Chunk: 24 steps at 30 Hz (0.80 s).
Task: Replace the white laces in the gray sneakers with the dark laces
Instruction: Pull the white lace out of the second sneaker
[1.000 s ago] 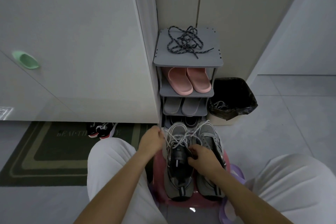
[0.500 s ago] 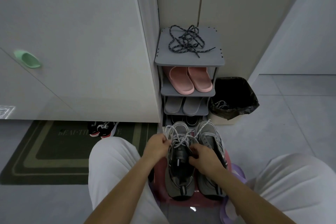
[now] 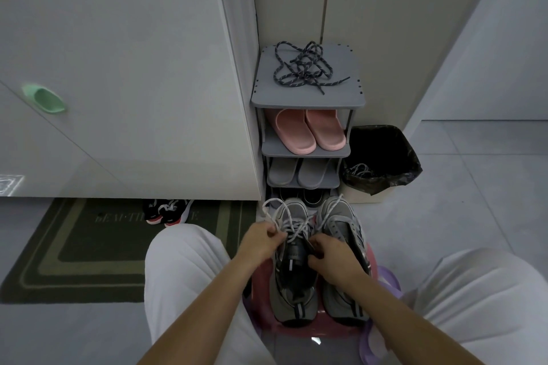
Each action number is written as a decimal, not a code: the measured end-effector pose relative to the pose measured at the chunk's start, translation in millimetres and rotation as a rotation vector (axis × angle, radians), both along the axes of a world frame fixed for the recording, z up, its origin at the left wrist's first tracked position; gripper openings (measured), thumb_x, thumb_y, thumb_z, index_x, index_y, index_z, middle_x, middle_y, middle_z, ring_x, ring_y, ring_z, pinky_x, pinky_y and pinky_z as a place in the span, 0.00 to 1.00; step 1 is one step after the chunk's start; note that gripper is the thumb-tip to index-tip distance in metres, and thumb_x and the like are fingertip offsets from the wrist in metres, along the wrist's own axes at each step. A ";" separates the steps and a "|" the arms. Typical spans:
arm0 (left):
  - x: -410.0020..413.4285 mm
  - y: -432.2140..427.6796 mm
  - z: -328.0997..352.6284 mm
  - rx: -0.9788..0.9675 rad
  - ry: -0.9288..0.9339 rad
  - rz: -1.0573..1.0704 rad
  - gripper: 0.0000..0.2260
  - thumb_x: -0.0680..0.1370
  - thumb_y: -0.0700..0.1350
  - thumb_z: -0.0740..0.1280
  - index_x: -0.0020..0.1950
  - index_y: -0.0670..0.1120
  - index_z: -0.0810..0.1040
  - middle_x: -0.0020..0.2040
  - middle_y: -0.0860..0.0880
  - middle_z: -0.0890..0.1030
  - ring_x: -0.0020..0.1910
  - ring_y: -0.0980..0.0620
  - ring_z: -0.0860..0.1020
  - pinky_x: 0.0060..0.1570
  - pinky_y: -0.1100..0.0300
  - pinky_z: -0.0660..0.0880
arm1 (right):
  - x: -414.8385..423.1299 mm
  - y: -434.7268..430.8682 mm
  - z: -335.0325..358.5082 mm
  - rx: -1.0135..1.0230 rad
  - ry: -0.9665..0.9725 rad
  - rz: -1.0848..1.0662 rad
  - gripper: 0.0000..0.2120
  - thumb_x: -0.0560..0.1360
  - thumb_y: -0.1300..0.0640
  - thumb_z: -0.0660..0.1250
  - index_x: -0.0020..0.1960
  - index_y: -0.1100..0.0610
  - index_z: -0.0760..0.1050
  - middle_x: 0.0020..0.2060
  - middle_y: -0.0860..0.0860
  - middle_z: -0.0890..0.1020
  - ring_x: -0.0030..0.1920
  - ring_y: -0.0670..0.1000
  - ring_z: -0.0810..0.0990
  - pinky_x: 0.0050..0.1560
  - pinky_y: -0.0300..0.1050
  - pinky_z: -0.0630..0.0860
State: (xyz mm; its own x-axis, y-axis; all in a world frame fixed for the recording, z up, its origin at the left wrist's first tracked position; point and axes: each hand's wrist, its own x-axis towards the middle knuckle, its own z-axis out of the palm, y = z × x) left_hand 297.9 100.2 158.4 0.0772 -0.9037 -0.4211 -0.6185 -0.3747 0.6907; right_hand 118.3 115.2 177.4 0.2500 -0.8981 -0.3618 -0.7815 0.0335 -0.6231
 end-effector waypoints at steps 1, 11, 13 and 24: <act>-1.3 1.4 -0.8 -0.009 -0.020 0.016 0.13 0.76 0.47 0.68 0.35 0.42 0.73 0.32 0.45 0.73 0.32 0.51 0.72 0.36 0.59 0.69 | 0.0 0.0 0.1 0.000 0.001 0.002 0.14 0.73 0.56 0.66 0.58 0.57 0.75 0.52 0.54 0.81 0.52 0.53 0.79 0.50 0.44 0.75; 37.6 -29.8 28.9 -0.129 -0.135 0.245 0.13 0.78 0.47 0.65 0.35 0.43 0.73 0.34 0.44 0.77 0.35 0.47 0.75 0.42 0.51 0.75 | 0.6 0.8 -1.0 0.011 -0.014 -0.005 0.14 0.73 0.56 0.66 0.57 0.57 0.75 0.51 0.53 0.81 0.50 0.53 0.79 0.51 0.47 0.77; 38.4 -28.6 32.8 -0.039 -0.185 0.144 0.13 0.77 0.48 0.66 0.35 0.45 0.71 0.35 0.46 0.76 0.35 0.48 0.75 0.43 0.53 0.75 | 0.3 0.9 -1.0 0.007 -0.009 -0.006 0.13 0.73 0.56 0.66 0.57 0.57 0.75 0.51 0.53 0.81 0.50 0.52 0.79 0.50 0.46 0.77; 9.3 10.1 11.6 -0.119 -0.236 -0.278 0.08 0.77 0.45 0.67 0.55 0.48 0.79 0.59 0.49 0.73 0.52 0.53 0.77 0.56 0.60 0.73 | -0.3 1.5 -1.7 -0.009 -0.006 -0.009 0.14 0.73 0.55 0.66 0.57 0.57 0.75 0.51 0.53 0.81 0.50 0.53 0.79 0.49 0.45 0.76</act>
State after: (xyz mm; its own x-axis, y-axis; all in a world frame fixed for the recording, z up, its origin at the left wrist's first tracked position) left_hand 307.2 110.3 170.0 -0.0950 -0.9452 -0.3123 -0.8326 -0.0965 0.5454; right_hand 118.0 116.7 175.6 0.2441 -0.9037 -0.3519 -0.7772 0.0347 -0.6282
